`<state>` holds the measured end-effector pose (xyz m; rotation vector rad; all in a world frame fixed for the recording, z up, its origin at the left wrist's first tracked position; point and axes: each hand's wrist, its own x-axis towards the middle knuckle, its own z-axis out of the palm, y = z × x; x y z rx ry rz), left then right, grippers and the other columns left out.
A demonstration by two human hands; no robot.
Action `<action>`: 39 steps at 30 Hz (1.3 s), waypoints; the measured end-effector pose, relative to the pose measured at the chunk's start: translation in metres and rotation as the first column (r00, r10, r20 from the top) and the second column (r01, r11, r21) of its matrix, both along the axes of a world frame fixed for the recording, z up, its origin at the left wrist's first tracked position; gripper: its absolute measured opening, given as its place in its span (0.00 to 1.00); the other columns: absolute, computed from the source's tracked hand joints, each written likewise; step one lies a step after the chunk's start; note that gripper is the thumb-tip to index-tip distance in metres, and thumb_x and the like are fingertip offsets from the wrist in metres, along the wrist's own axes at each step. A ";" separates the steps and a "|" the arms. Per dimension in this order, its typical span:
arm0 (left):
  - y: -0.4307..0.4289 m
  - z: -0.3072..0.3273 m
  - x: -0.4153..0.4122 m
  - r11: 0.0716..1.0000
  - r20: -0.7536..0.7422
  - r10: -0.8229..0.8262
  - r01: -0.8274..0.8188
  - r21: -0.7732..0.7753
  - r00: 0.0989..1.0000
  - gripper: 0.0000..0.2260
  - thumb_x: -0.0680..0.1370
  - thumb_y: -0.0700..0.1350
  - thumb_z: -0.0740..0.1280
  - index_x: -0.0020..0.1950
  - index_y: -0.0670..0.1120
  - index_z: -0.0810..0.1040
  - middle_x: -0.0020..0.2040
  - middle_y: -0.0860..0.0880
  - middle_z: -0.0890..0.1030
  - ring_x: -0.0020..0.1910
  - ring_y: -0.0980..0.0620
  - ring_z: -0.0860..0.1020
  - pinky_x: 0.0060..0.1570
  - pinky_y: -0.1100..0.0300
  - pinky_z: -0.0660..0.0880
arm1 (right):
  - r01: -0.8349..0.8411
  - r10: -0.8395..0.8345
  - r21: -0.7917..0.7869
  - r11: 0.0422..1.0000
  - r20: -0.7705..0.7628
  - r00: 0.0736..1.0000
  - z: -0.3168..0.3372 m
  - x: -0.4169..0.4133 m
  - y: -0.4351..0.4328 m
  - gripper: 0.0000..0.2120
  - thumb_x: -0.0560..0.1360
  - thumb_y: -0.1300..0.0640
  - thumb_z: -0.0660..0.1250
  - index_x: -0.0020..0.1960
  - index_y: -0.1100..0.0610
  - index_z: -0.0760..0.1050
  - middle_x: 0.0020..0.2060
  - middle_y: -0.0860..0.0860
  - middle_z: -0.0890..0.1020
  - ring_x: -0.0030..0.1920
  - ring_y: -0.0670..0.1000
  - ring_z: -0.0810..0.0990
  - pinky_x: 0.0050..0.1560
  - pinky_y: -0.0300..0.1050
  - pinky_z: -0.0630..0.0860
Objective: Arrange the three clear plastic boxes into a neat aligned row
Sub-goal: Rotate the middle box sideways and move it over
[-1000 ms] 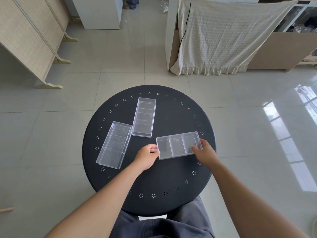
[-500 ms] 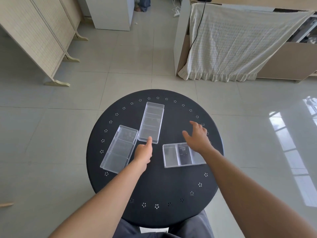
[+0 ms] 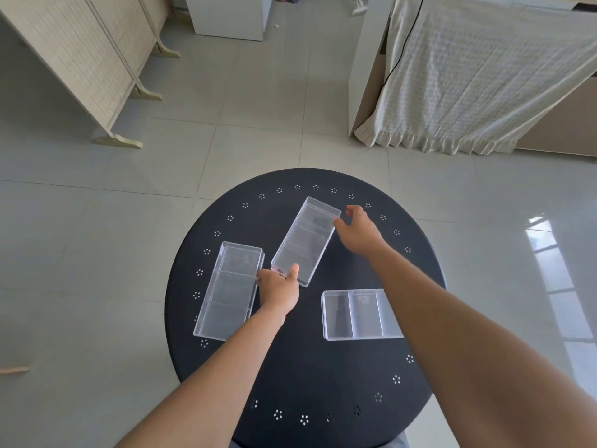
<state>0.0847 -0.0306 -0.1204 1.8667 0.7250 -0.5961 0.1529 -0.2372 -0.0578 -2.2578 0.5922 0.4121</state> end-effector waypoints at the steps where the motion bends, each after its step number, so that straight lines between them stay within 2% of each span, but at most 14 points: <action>1: 0.003 0.003 0.002 0.998 0.040 -0.048 0.046 0.050 0.998 0.26 0.78 0.62 0.71 0.59 0.40 0.72 0.58 0.35 0.83 0.54 0.35 0.85 0.50 0.45 0.83 | 0.002 -0.002 -0.002 1.000 -0.011 1.000 -0.003 -0.001 -0.002 0.34 0.82 0.43 0.62 0.83 0.57 0.60 0.79 0.54 0.69 0.77 0.62 0.70 0.75 0.58 0.69; 3: 0.008 0.008 0.006 0.980 0.089 -0.147 0.133 0.147 0.985 0.20 0.83 0.58 0.70 0.55 0.39 0.76 0.57 0.38 0.81 0.52 0.37 0.82 0.50 0.49 0.77 | 0.007 -0.007 0.003 1.000 -0.034 0.999 -0.007 -0.008 -0.004 0.34 0.82 0.43 0.62 0.83 0.57 0.61 0.78 0.55 0.70 0.76 0.62 0.71 0.74 0.57 0.70; 7: 0.011 0.014 0.012 0.969 0.135 -0.180 0.152 0.194 0.974 0.18 0.86 0.56 0.67 0.67 0.43 0.79 0.66 0.44 0.81 0.59 0.43 0.81 0.62 0.48 0.79 | 0.023 -0.021 0.033 0.999 -0.064 0.998 -0.022 -0.035 -0.012 0.28 0.80 0.39 0.61 0.73 0.54 0.72 0.66 0.55 0.79 0.67 0.62 0.78 0.67 0.60 0.76; 9: 0.012 0.016 0.011 0.973 0.193 -0.144 0.104 0.206 0.970 0.19 0.86 0.55 0.66 0.69 0.43 0.78 0.68 0.46 0.83 0.63 0.42 0.82 0.65 0.45 0.79 | 0.010 -0.008 0.034 0.999 -0.056 0.998 -0.030 -0.047 -0.015 0.31 0.77 0.32 0.59 0.72 0.51 0.74 0.65 0.53 0.78 0.67 0.62 0.78 0.67 0.64 0.76; 13: 0.010 0.021 0.001 0.989 0.266 -0.057 0.017 0.149 0.962 0.18 0.86 0.56 0.67 0.70 0.45 0.75 0.69 0.50 0.83 0.63 0.47 0.84 0.65 0.42 0.81 | -0.019 0.020 0.005 1.000 -0.078 0.997 -0.026 -0.061 -0.016 0.34 0.80 0.30 0.59 0.79 0.48 0.68 0.73 0.56 0.71 0.74 0.63 0.68 0.75 0.68 0.68; 16: 0.011 0.021 -0.008 0.989 0.292 -0.071 0.030 0.145 0.954 0.19 0.85 0.56 0.67 0.70 0.45 0.74 0.71 0.49 0.81 0.65 0.47 0.83 0.67 0.42 0.79 | -0.044 0.041 -0.027 0.999 -0.105 0.994 -0.025 -0.070 -0.020 0.41 0.76 0.25 0.61 0.81 0.48 0.65 0.75 0.55 0.71 0.77 0.63 0.63 0.75 0.70 0.65; 19: 0.013 0.022 -0.018 0.987 0.300 -0.121 0.082 0.137 0.946 0.23 0.85 0.55 0.67 0.76 0.45 0.72 0.73 0.49 0.80 0.70 0.47 0.80 0.70 0.45 0.77 | 0.001 0.001 0.018 1.000 -0.113 0.994 -0.028 -0.076 -0.023 0.49 0.72 0.24 0.66 0.83 0.51 0.60 0.75 0.52 0.73 0.79 0.61 0.65 0.76 0.67 0.67; 23: 0.019 0.024 -0.023 0.987 0.311 -0.143 0.111 0.119 0.939 0.26 0.85 0.55 0.67 0.81 0.48 0.67 0.76 0.52 0.78 0.73 0.49 0.77 0.68 0.50 0.74 | 0.055 -0.046 0.090 0.994 -0.097 0.994 -0.023 -0.079 -0.023 0.51 0.72 0.29 0.72 0.84 0.52 0.56 0.72 0.48 0.78 0.77 0.59 0.71 0.76 0.64 0.70; 25: 0.021 0.026 -0.024 0.991 0.339 -0.127 0.105 0.081 0.932 0.27 0.85 0.54 0.67 0.81 0.49 0.66 0.77 0.53 0.78 0.74 0.51 0.76 0.67 0.54 0.72 | 0.075 -0.066 0.122 0.990 -0.074 0.995 -0.018 -0.081 -0.024 0.50 0.72 0.31 0.74 0.83 0.51 0.57 0.74 0.48 0.76 0.74 0.57 0.75 0.74 0.61 0.73; 27: 0.022 0.030 -0.025 0.992 0.387 -0.125 0.119 0.039 0.914 0.25 0.84 0.51 0.68 0.81 0.50 0.67 0.76 0.54 0.78 0.76 0.53 0.75 0.70 0.56 0.71 | 0.087 -0.085 0.135 0.987 -0.022 0.996 -0.012 -0.083 -0.025 0.48 0.71 0.32 0.75 0.82 0.49 0.59 0.76 0.47 0.74 0.74 0.54 0.75 0.72 0.59 0.76; 30: 0.024 0.033 -0.025 0.984 0.444 -0.172 0.175 0.035 0.879 0.26 0.83 0.49 0.71 0.80 0.52 0.69 0.72 0.54 0.75 0.73 0.57 0.74 0.73 0.57 0.70 | 0.061 -0.069 0.114 0.992 0.074 0.995 -0.003 -0.081 -0.026 0.40 0.74 0.36 0.76 0.79 0.47 0.64 0.75 0.46 0.72 0.74 0.51 0.74 0.73 0.57 0.75; 32: 0.025 0.034 -0.021 0.975 0.428 -0.217 0.211 0.062 0.877 0.26 0.84 0.48 0.71 0.81 0.50 0.69 0.70 0.51 0.72 0.70 0.56 0.75 0.73 0.59 0.69 | 0.056 -0.066 0.096 0.994 0.111 0.992 0.002 -0.079 -0.027 0.33 0.76 0.40 0.76 0.76 0.47 0.68 0.73 0.48 0.72 0.73 0.51 0.74 0.71 0.55 0.77; 36: 0.027 0.036 -0.016 0.972 0.397 -0.228 0.230 0.044 0.889 0.24 0.84 0.50 0.71 0.80 0.49 0.73 0.66 0.46 0.73 0.66 0.51 0.79 0.72 0.55 0.75 | 0.097 -0.110 0.100 0.990 0.135 0.985 0.009 -0.077 -0.030 0.25 0.79 0.42 0.73 0.71 0.46 0.70 0.69 0.48 0.75 0.66 0.52 0.78 0.62 0.50 0.78; 39: 0.025 0.041 -0.011 0.977 0.386 -0.196 0.214 -0.003 0.901 0.22 0.85 0.52 0.71 0.78 0.49 0.74 0.64 0.46 0.75 0.60 0.52 0.82 0.63 0.55 0.80 | 0.132 -0.153 0.149 0.980 0.137 0.979 0.011 -0.076 -0.032 0.20 0.81 0.43 0.70 0.69 0.44 0.67 0.66 0.45 0.79 0.60 0.52 0.82 0.58 0.55 0.84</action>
